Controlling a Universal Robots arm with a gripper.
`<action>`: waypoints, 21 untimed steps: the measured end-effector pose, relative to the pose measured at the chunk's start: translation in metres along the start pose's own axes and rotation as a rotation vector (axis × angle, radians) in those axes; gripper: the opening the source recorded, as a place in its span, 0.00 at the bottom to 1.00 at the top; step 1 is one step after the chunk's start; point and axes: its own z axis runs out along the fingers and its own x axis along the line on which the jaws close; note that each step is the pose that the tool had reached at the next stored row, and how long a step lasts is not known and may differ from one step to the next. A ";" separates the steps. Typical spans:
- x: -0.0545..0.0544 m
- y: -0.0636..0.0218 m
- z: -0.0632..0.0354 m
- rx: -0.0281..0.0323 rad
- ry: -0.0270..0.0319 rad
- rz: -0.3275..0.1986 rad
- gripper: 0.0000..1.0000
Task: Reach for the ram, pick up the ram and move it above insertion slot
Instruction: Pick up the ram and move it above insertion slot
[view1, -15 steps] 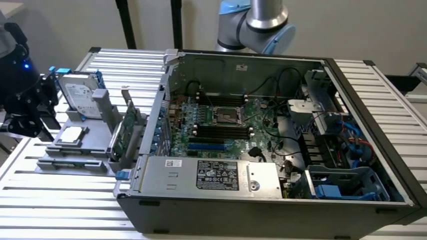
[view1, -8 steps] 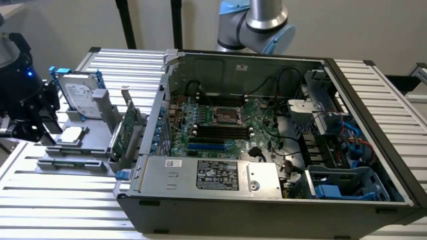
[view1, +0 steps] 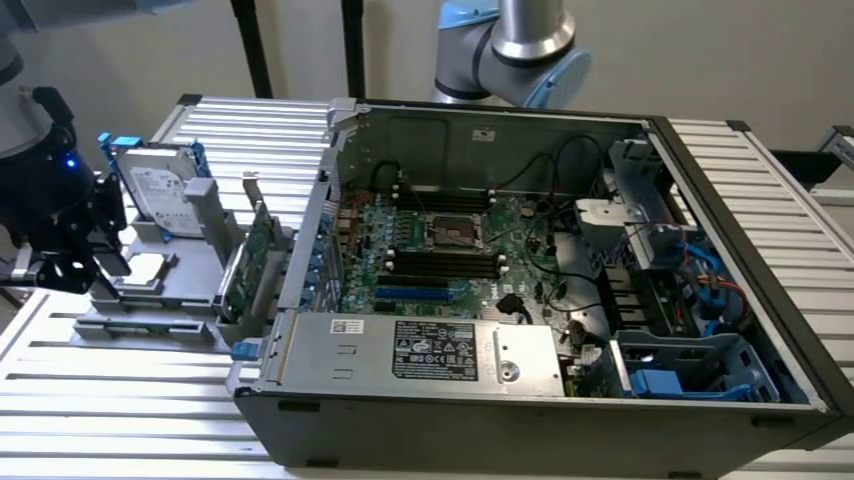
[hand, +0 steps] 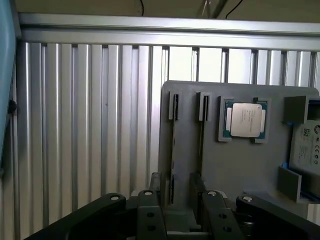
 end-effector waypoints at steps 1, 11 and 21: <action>0.000 -0.0001 0.0019 0.0001 -0.0001 0.000 0.36; -0.003 -0.0005 0.0200 0.0001 -0.0001 0.000 0.36; -0.005 -0.0009 0.0383 0.0001 -0.0002 0.005 0.36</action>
